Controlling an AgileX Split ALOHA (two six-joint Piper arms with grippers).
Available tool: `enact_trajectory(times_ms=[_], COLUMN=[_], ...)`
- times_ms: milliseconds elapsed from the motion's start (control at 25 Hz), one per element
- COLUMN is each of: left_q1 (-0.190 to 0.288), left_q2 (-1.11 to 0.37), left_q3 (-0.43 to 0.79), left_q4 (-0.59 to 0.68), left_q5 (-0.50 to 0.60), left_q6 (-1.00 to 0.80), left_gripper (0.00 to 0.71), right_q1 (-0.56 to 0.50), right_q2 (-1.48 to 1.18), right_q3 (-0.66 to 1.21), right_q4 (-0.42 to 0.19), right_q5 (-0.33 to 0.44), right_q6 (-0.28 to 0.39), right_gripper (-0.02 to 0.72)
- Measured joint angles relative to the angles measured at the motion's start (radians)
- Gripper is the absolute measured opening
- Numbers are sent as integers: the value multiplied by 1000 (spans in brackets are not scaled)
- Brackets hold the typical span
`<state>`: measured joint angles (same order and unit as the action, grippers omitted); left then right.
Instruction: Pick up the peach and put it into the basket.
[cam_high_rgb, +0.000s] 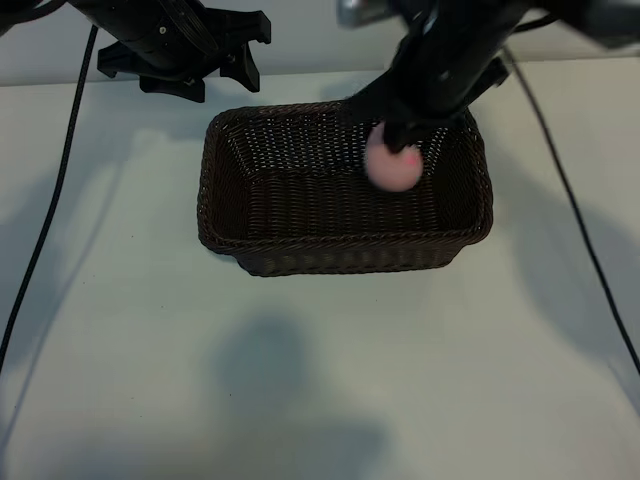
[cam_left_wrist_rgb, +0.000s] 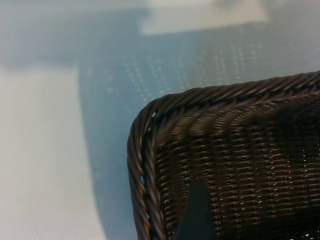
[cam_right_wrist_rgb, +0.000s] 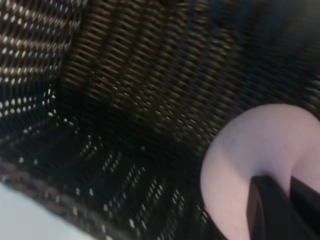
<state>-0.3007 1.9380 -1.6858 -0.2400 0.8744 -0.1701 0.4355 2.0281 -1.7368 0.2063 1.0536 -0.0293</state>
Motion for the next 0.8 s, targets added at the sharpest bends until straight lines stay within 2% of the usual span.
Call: enact_trajectory(times_ms=[200,320,440,640,720,800], left_q1=[0,0,0,0,0,0], left_q2=[0,0,0,0,0,0], left_q3=[0,0,0,0,0,0], left_q4=[-1,-1,-1,-1,-1,-1], left_q5=[-1,-1,-1,-1,-1,-1], left_q6=[0,0,0,0,0,0], left_gripper=[596,596,596,596,596,596], right_q1=[13,13,13,13,13,13], right_q2=[89,113,115,114,114,114], right_q3=[0,0,-10,-95,-142,-182], right_q4=[3,-2,-2,-21,-25,-27], right_q5=[-32,-31,-18,63,97,128], right_q6=[0,0,0,0,0,0], right_gripper=[44,77,207,522,577,585])
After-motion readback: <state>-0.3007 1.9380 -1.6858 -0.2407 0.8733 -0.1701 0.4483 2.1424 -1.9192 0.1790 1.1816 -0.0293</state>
